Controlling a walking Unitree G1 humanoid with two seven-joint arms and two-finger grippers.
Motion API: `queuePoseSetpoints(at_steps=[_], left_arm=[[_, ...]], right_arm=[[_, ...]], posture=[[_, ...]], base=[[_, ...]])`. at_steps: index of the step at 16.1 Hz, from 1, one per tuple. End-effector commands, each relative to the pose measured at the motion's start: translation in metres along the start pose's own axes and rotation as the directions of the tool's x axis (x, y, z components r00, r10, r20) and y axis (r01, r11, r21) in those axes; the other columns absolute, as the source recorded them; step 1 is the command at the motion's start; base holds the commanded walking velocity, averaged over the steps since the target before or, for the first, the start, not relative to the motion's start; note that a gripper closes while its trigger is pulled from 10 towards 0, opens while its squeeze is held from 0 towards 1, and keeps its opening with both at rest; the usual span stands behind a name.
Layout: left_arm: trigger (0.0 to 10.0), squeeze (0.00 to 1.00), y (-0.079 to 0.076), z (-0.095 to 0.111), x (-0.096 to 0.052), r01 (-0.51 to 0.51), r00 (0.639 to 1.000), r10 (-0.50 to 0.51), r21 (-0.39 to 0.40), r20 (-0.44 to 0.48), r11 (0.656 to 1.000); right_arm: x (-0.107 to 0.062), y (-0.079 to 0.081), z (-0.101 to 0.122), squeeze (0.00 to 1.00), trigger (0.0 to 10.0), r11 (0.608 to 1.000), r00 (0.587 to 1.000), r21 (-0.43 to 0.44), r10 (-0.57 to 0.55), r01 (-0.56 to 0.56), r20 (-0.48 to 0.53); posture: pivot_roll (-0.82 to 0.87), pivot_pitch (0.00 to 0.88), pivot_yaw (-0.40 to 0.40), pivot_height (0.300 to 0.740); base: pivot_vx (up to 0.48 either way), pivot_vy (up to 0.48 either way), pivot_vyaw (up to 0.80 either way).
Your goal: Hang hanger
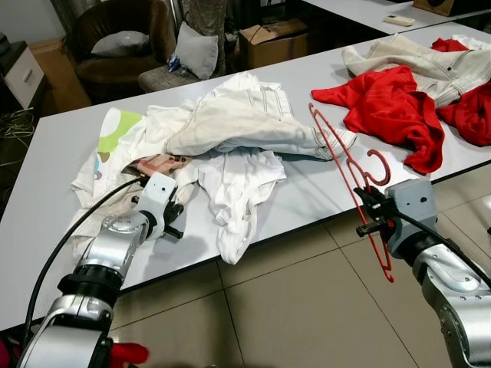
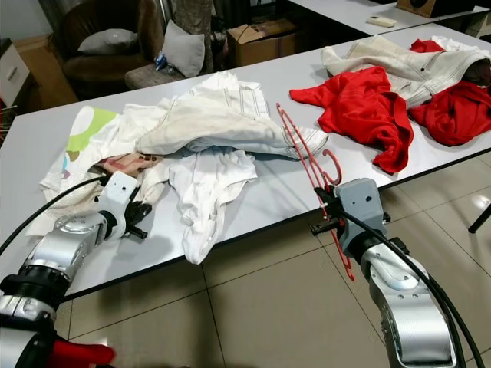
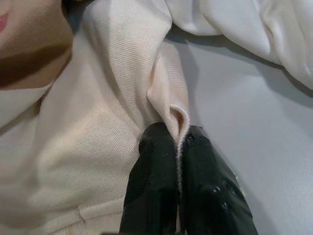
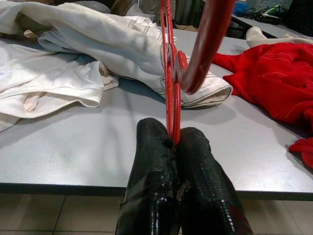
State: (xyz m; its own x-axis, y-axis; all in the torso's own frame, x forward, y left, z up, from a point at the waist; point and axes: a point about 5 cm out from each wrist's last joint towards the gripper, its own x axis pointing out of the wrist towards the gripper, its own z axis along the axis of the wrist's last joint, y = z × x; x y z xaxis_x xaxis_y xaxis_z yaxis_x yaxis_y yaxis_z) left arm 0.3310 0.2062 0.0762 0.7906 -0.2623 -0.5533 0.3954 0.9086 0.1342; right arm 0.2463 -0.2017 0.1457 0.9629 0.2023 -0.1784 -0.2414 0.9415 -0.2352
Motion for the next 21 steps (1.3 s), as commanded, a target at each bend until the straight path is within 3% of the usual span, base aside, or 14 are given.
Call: queuePoseSetpoints(at_steps=[1,4,7,10,12,15,18,21], left_arm=[[0.0,0.0,0.006,0.002,-0.008,0.004,1.0,-0.003,-0.039,0.015,0.999],[0.0,0.0,0.005,0.008,-0.012,0.021,0.999,-0.019,-0.058,0.036,0.998],[0.0,0.0,0.006,0.033,-0.023,0.049,0.992,-0.039,-0.082,0.12,0.995],[0.0,0.0,-0.003,0.07,-0.037,0.114,0.97,-0.108,-0.013,0.219,0.993],[0.0,0.0,-0.007,0.097,-0.046,0.164,0.939,-0.145,-0.036,0.312,0.986],[0.0,0.0,-0.003,0.127,-0.062,0.188,0.901,-0.14,-0.077,0.41,0.979],[0.0,0.0,0.004,0.159,-0.083,0.191,0.841,-0.11,-0.101,0.529,0.976],[0.0,0.0,0.002,0.172,-0.096,0.218,0.818,-0.15,-0.058,0.556,0.974]], right_arm=[[0.0,0.002,0.002,0.0,10.0,1.0,1.0,-0.002,0.0,0.0,0.007],[0.0,0.001,0.002,0.0,10.0,1.0,1.0,0.0,-0.006,0.006,0.008],[-0.003,0.0,0.003,0.0,10.0,0.999,1.0,0.034,-0.009,0.008,0.023],[-0.011,0.013,0.012,0.0,10.0,0.983,0.985,0.105,0.14,-0.15,0.097],[-0.016,0.018,0.016,0.0,10.0,0.964,0.967,0.122,0.222,-0.237,0.126],[-0.029,0.028,0.022,0.0,10.0,0.906,0.912,0.148,0.371,-0.397,0.177],[-0.043,0.038,0.021,0.0,10.0,0.816,0.836,0.185,0.521,-0.547,0.171],[-0.045,0.042,0.014,0.0,10.0,0.8,0.826,0.209,0.551,-0.563,0.116]], posture=[[-0.16,0.0,0.141,0.74],[-0.16,0.0,0.141,0.74],[-0.15,0.0,0.14,0.74],[-0.15,0.0,0.143,0.74],[-0.15,0.0,0.145,0.74],[-0.15,0.0,0.15,0.74],[-0.15,0.0,0.151,0.74],[-0.15,0.0,0.15,0.74]], base=[[0.0,0.0,0.0],[0.0,0.0,0.0],[0.0,0.0,0.0],[0.0,0.0,0.0],[0.0,0.0,0.0],[0.0,0.0,0.0],[0.0,0.0,0.0],[0.0,0.0,0.0]])
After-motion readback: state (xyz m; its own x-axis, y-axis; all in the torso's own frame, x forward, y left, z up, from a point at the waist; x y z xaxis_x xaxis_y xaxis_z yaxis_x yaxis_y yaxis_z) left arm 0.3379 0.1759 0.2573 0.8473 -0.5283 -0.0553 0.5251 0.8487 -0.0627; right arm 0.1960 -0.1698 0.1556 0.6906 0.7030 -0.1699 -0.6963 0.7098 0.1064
